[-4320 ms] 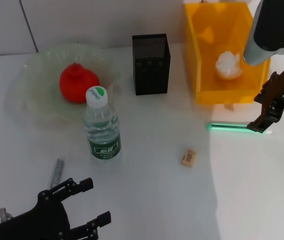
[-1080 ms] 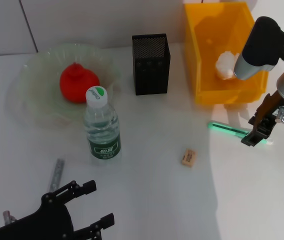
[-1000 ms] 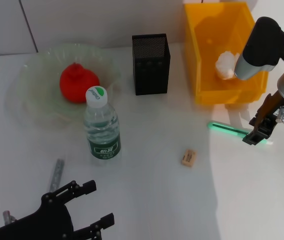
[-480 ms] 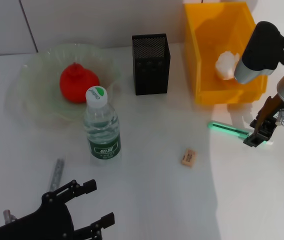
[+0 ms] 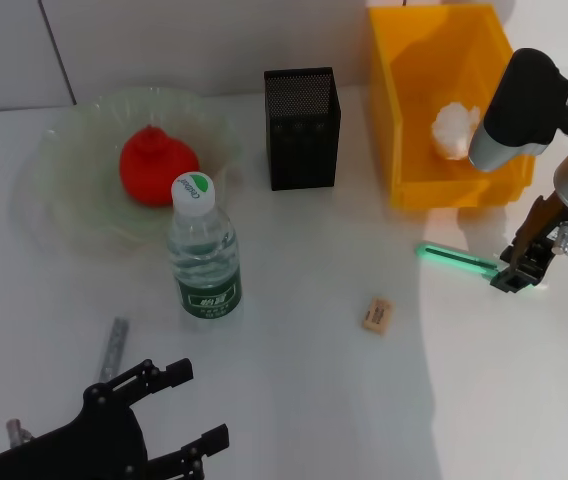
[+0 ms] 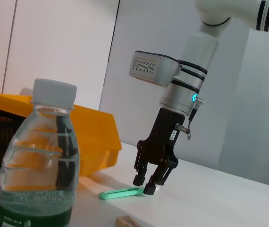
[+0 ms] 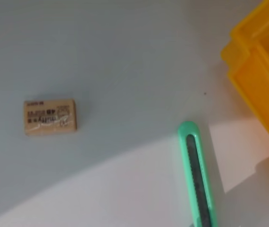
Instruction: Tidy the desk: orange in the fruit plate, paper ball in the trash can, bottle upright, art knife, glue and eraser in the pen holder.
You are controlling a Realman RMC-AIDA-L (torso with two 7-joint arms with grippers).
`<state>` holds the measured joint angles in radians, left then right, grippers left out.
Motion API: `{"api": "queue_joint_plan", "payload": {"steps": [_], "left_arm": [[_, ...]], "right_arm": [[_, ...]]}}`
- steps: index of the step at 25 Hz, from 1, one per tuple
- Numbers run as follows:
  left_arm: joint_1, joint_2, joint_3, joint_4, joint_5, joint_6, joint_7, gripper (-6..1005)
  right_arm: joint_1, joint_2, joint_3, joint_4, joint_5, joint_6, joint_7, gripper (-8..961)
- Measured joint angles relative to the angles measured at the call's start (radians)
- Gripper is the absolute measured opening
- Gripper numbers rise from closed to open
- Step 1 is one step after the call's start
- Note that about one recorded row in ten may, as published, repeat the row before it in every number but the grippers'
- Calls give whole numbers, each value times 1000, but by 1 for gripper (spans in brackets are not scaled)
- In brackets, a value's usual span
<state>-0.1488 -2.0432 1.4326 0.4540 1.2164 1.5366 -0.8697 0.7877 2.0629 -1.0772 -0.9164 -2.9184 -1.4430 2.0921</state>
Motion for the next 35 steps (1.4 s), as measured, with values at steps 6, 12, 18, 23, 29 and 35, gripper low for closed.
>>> {"api": "queue_joint_plan", "payload": {"steps": [6, 12, 18, 23, 29, 35], "left_arm": [[-1, 0, 0, 0, 0, -1, 0, 814], [-2, 0, 0, 0, 0, -2, 0, 814], [-2, 1, 0, 0, 0, -3, 0, 814], [-2, 2, 0, 0, 0, -6, 0, 814], [-1, 2, 0, 0, 0, -6, 0, 814], [-2, 2, 0, 0, 0, -6, 0, 814]], "right_arm": [[1, -6, 0, 7, -1, 1, 0, 377], [1, -6, -13, 7, -1, 1, 0, 362], [0, -6, -19, 8, -1, 1, 4, 353], [1, -6, -25, 8, -1, 1, 4, 219], [-2, -6, -26, 7, -1, -2, 4, 164], [-9, -5, -27, -14, -1, -22, 4, 151]]}}
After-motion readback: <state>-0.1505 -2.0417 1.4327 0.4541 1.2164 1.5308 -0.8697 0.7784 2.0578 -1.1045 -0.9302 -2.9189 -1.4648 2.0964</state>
